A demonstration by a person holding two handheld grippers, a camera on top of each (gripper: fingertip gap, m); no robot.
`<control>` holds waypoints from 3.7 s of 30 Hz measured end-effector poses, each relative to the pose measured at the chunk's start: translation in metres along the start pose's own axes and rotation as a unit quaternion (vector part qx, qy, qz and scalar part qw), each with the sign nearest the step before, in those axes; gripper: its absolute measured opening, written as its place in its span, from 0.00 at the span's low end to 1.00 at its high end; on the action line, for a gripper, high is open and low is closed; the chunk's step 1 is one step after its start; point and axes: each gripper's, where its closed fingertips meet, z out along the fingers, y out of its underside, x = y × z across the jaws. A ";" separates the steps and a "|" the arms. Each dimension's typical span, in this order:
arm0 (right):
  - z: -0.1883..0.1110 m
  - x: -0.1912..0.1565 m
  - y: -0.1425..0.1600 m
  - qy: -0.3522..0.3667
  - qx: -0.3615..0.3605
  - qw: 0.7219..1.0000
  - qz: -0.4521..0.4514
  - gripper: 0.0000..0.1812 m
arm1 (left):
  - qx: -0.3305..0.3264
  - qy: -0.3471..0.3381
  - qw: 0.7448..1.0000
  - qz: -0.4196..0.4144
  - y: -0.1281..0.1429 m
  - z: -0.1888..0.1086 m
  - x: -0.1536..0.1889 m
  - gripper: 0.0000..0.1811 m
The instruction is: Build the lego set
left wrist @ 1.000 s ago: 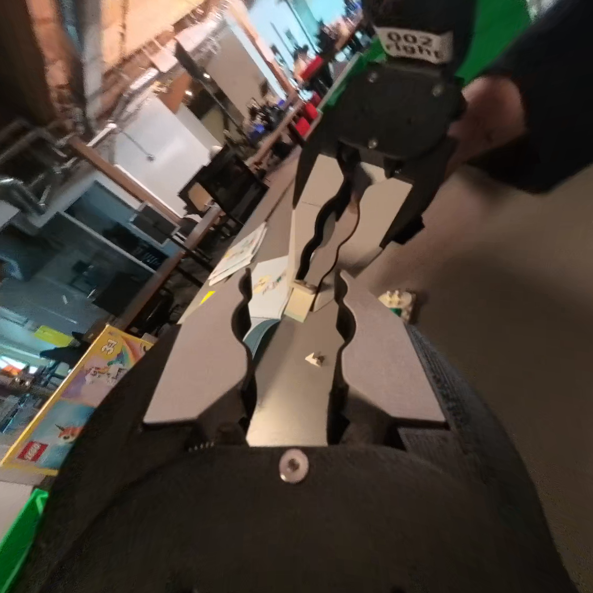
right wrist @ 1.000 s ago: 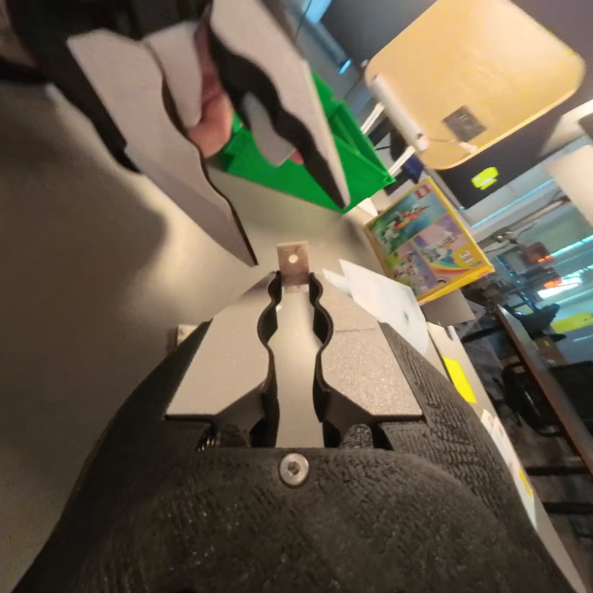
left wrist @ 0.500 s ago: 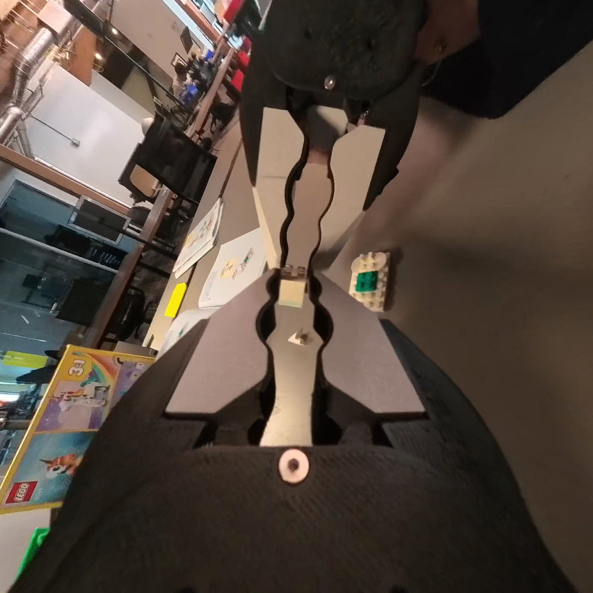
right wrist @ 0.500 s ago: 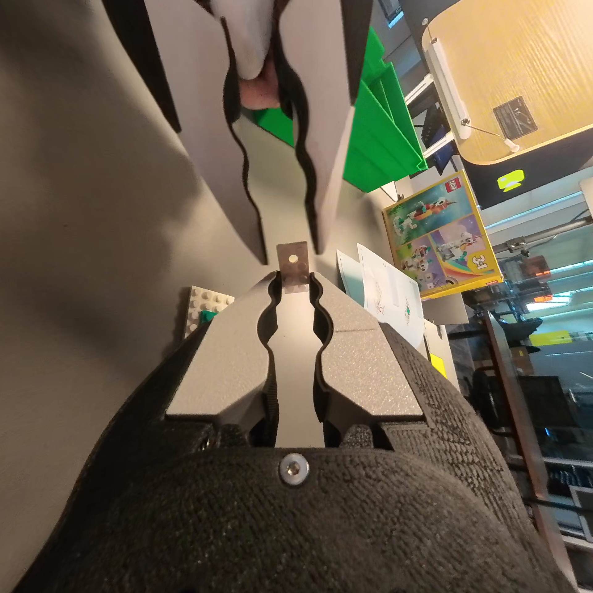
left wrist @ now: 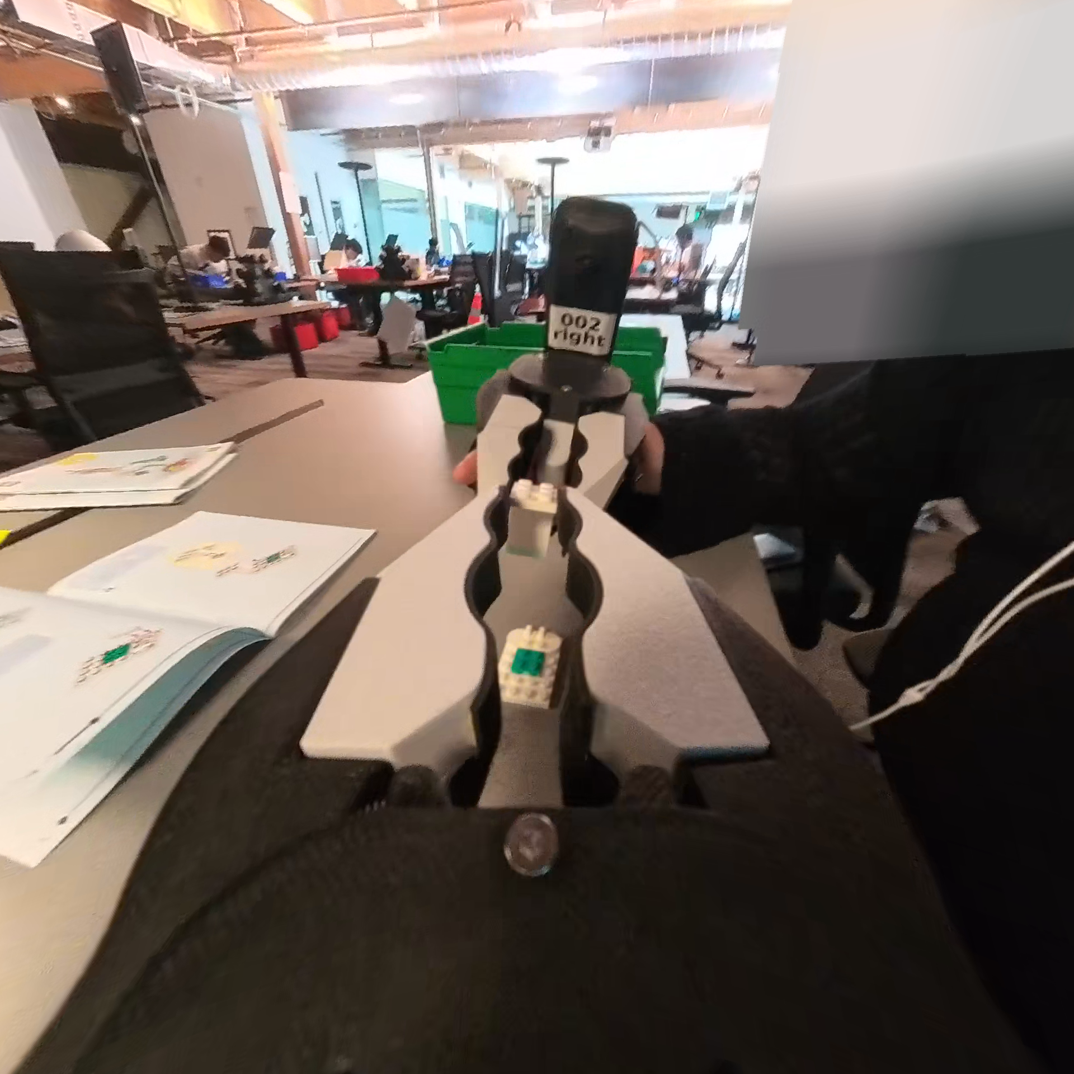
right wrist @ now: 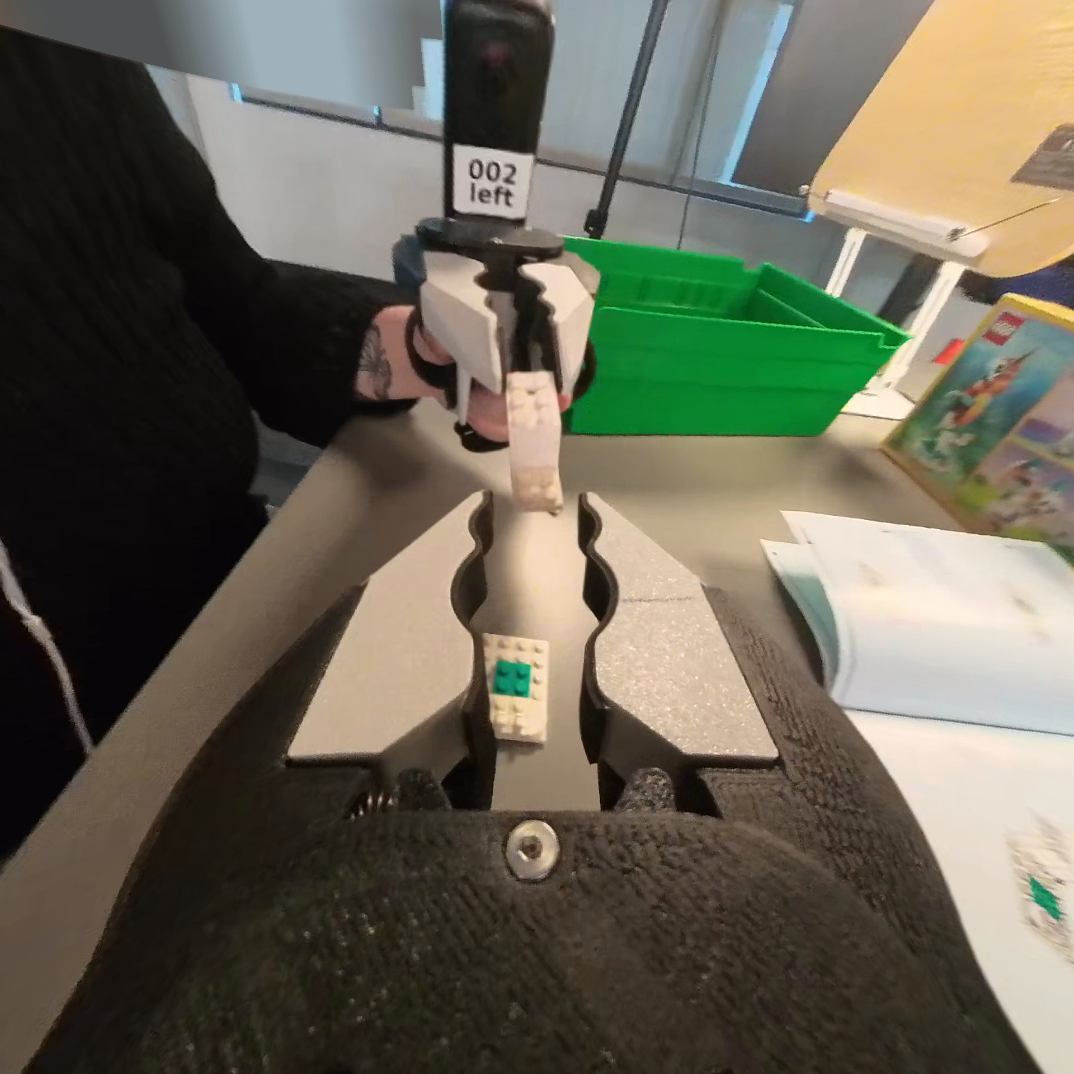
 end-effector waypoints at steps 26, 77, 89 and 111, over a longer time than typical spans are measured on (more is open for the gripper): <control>0.001 0.001 0.036 -0.008 -0.098 0.995 0.001 0.16 | -0.109 -0.026 0.994 -0.017 0.046 0.003 -0.015 0.08; 0.003 -0.008 0.053 -0.052 -0.127 0.989 0.054 0.12 | -0.159 0.021 0.984 -0.080 0.068 0.000 -0.012 0.09; 0.003 -0.008 0.051 -0.051 -0.117 0.990 0.058 0.12 | -0.147 0.020 0.986 -0.078 0.064 0.000 -0.011 0.11; -0.002 -0.006 0.038 -0.040 -0.089 0.995 0.034 0.00 | -0.299 0.056 0.953 0.004 0.105 0.001 -0.003 0.09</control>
